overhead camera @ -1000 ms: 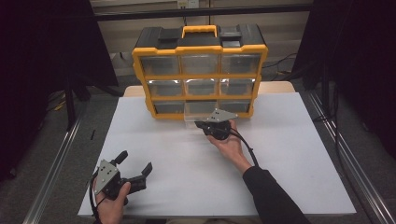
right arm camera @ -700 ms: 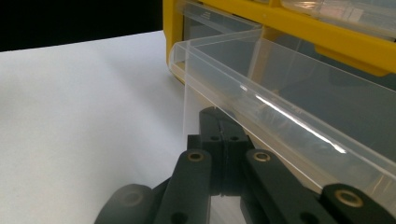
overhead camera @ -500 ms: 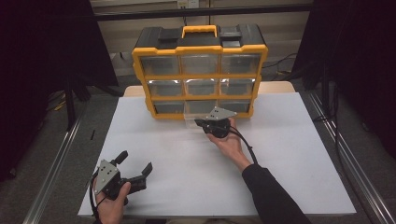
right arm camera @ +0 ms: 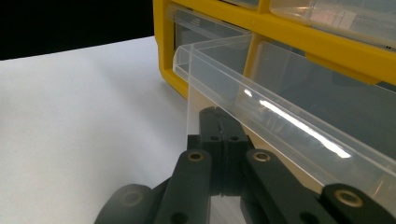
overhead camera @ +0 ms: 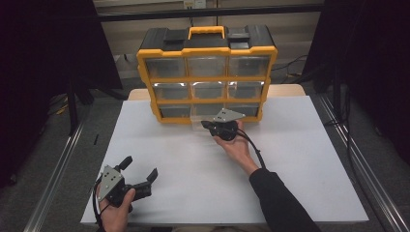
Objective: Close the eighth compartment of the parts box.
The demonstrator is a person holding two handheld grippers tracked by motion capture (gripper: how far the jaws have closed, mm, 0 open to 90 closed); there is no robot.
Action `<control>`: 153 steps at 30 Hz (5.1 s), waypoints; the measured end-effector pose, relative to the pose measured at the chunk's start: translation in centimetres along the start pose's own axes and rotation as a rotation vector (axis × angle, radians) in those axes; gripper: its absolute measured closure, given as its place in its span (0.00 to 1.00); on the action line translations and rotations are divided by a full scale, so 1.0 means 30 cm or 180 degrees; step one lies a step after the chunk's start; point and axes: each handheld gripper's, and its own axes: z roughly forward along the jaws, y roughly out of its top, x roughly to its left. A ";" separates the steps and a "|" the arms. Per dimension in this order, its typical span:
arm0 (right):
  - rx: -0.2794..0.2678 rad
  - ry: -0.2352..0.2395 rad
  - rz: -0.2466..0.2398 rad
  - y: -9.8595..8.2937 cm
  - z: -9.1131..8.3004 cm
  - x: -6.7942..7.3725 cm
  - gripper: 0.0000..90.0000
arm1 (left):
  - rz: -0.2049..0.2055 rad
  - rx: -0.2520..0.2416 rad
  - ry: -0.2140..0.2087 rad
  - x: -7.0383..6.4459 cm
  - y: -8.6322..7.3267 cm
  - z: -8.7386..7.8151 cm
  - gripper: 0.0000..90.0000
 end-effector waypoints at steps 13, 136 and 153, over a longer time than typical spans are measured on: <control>-0.0009 -0.0052 0.0025 -0.005 0.014 -0.014 1.00 | -0.0004 -0.0005 0.0018 0.000 0.000 0.000 0.03; 0.0013 -0.0398 0.0250 -0.025 0.070 -0.126 0.89 | 0.0014 0.0027 0.0017 -0.005 0.000 0.010 0.03; -0.0042 -0.0296 0.0462 -0.040 -0.027 -0.088 0.31 | 0.0008 -0.0009 0.0003 -0.002 -0.001 0.001 0.03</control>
